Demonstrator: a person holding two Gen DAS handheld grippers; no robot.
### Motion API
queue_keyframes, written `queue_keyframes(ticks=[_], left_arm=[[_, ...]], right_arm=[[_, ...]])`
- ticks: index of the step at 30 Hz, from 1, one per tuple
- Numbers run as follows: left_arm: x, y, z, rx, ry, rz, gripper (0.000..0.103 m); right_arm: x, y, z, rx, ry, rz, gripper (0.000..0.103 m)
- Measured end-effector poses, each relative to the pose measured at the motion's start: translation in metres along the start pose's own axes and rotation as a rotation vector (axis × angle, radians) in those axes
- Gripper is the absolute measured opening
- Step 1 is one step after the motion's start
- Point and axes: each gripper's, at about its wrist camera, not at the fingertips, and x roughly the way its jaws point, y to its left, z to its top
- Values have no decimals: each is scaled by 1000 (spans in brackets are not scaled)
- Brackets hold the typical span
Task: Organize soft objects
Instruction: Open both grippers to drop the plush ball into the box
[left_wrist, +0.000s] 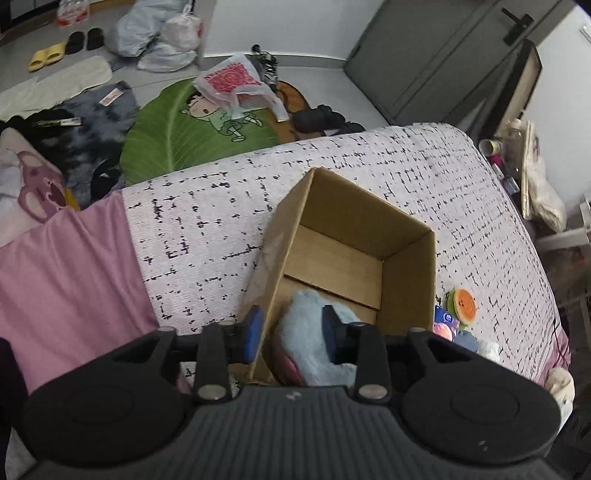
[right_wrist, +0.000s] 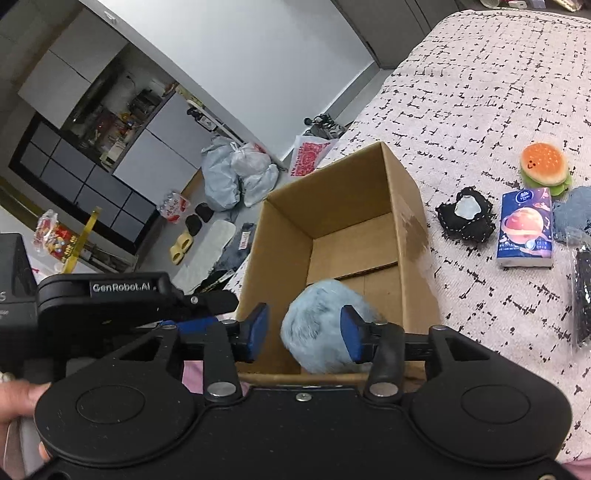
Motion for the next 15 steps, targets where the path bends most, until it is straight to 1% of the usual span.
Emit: queue_keyframes(ticks=[3,5,9,11,12,14,15], left_arm=[[-6,-4,-1,10,-9,12,43],[-10,-9,-3,23,-11,19,47],[-14,-19,-6,44,-24,24,54],[-17,-25,-8,60,-30,28,59],[-18,-29,-9,69,-34,27,63],[-22,-37,-12,92,-42,23,67],[-24,-41,-13,102,-45,22,69]], right_arm=[[-7,3,0,-11,0,3,45],[-13,5,-1,-19,0,10,49],[-24,8,0,-35,1,14,53],[-32,8,1,-37,-5,13,56],[-35,8,2,-37,-9,12,57],[-45,6,4,-39,-23,1,64],[-49,5,5,-41,-31,-7,66]])
